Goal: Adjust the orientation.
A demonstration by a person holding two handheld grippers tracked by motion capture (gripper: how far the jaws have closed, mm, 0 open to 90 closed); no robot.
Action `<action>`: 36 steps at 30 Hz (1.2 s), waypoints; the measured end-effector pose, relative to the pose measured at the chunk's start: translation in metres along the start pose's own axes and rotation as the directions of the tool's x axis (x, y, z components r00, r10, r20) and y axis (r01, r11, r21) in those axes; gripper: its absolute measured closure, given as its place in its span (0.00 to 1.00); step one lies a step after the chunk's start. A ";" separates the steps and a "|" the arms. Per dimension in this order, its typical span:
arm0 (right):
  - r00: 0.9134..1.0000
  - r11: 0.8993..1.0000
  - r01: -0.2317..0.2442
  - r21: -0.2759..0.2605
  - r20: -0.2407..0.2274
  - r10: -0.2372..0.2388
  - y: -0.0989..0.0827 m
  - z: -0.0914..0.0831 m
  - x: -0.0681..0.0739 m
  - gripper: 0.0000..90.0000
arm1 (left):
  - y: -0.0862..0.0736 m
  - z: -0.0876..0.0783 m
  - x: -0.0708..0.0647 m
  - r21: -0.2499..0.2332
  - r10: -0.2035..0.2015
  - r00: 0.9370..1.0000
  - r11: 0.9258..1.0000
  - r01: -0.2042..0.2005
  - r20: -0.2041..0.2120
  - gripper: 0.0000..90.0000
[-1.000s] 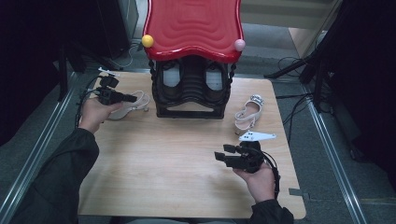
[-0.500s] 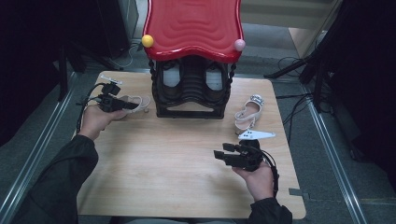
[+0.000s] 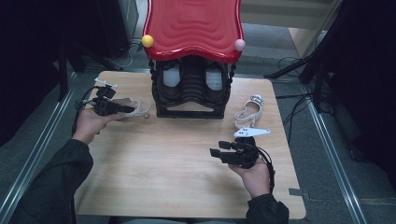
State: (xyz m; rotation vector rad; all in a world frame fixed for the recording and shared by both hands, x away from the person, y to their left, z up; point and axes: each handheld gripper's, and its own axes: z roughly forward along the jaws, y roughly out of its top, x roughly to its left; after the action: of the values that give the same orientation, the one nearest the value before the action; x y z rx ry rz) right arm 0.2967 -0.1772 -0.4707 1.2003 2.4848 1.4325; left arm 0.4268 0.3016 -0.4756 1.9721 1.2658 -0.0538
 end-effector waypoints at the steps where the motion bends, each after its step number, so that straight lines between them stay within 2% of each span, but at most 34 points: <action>1: 1.000 1.000 0.000 0.000 -0.002 0.000 0.001 0.001 0.000 0.52 | -0.001 -0.001 0.000 -0.001 0.002 1.000 1.000 -0.002 -0.005 1.00; 9: 1.000 1.000 0.011 0.002 -0.013 -0.011 0.005 0.006 0.001 0.52 | -0.004 -0.008 0.000 0.013 0.006 1.000 1.000 -0.006 -0.013 1.00; 14: 1.000 1.000 0.016 0.007 -0.019 -0.016 0.007 0.009 0.002 0.52 | -0.003 -0.007 -0.001 0.005 -0.003 1.000 1.000 0.003 -0.016 0.99; 17: 1.000 1.000 0.021 0.012 -0.022 -0.021 0.008 0.010 0.003 0.52 | 0.004 -0.007 -0.005 -0.007 -0.010 1.000 1.000 0.010 -0.028 0.91; 19: 0.999 1.000 0.023 0.012 -0.023 -0.022 0.008 0.010 0.002 0.52 | 0.006 -0.007 -0.006 -0.005 -0.014 1.000 1.000 0.014 -0.026 0.90; 22: 1.000 1.000 0.019 0.009 -0.024 -0.018 0.008 0.009 0.001 0.52 | 0.010 -0.007 -0.009 -0.001 -0.013 0.999 1.000 0.013 -0.032 0.80; 24: 1.000 1.000 0.020 0.007 -0.022 -0.020 0.008 0.009 0.001 0.52 | 0.011 -0.010 -0.009 -0.017 -0.024 0.999 1.000 0.024 -0.028 0.76; 25: 1.000 1.000 0.022 0.006 -0.020 -0.022 0.007 0.008 0.001 0.52 | 0.012 -0.013 -0.008 -0.027 -0.037 0.999 0.999 0.036 -0.034 0.70; 28: 1.000 1.000 0.016 0.006 -0.020 -0.016 0.007 0.007 0.001 0.52 | 0.013 -0.018 -0.009 -0.038 -0.036 0.999 0.999 0.034 -0.030 0.65; 30: 1.000 1.000 0.017 0.006 -0.018 -0.017 0.007 0.007 0.000 0.52 | 0.014 -0.021 -0.011 -0.041 -0.023 0.999 0.999 0.022 -0.025 0.59; 31: 1.000 1.000 0.018 0.007 -0.016 -0.018 0.007 0.007 0.000 0.52 | 0.015 -0.021 -0.015 -0.037 0.002 1.000 0.999 -0.003 -0.017 0.58; 32: 1.000 1.000 0.020 0.008 -0.014 -0.020 0.007 0.008 0.000 0.52 | 0.015 -0.021 -0.015 -0.037 0.002 1.000 0.999 -0.003 -0.017 0.57; 33: 1.000 1.000 0.017 0.012 -0.015 -0.017 0.007 0.008 0.001 0.52 | 0.016 -0.018 -0.017 -0.031 0.022 1.000 0.999 -0.023 -0.016 0.55; 36: 1.000 1.000 0.019 0.014 -0.016 -0.019 0.007 0.009 0.001 0.52 | 0.017 -0.014 -0.019 -0.022 0.030 0.999 0.999 -0.031 -0.024 0.50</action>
State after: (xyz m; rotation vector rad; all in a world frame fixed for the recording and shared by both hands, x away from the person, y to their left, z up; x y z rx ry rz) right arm 0.3035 -0.1685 -0.4702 1.1685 2.5144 1.4282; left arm 0.4257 0.2930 -0.4482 1.9775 1.2458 -0.0011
